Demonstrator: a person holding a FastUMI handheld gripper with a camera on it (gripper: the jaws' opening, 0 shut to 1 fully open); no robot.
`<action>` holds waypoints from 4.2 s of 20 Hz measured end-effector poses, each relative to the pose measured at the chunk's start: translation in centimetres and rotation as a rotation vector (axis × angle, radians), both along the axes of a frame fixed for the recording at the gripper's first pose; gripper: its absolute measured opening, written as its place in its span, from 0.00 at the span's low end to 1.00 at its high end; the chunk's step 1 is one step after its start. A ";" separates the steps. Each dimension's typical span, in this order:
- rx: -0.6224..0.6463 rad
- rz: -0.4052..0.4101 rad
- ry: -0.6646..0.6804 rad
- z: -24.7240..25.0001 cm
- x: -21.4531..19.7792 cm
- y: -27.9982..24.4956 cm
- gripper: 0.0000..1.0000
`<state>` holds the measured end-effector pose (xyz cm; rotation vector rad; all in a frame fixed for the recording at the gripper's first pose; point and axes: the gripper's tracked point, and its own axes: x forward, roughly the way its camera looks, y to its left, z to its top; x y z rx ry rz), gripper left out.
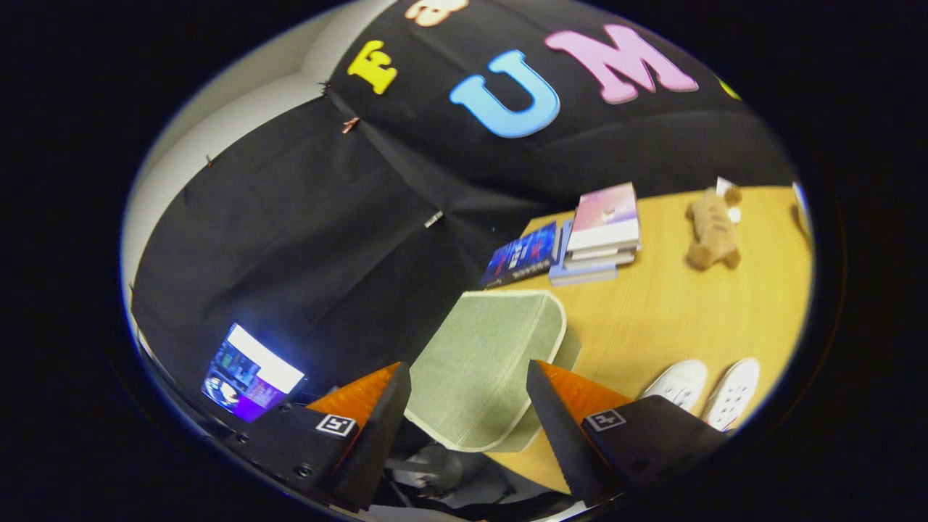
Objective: Open the storage box then place both shoes into the box .Put the left shoe in first, then the right shoe, with the right side of both shoes facing outward in a uniform manner.
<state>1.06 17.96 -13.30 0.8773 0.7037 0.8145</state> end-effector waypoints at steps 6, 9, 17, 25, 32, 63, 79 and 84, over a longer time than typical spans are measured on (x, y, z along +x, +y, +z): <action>0.276 0.147 0.338 -5.1 -0.1 3.5 0.98; 0.366 0.167 0.455 -7.5 0.4 4.4 0.98; 0.480 0.213 0.546 -9.5 0.6 6.9 0.97; 0.629 0.240 0.604 -10.2 0.8 7.1 0.62; 0.631 0.175 0.509 -6.6 0.8 5.0 0.05; 0.476 0.239 0.241 12.4 1.3 21.1 0.40; 0.423 0.267 0.314 11.6 1.0 27.5 0.97; 0.417 0.264 0.328 11.3 1.2 28.3 0.97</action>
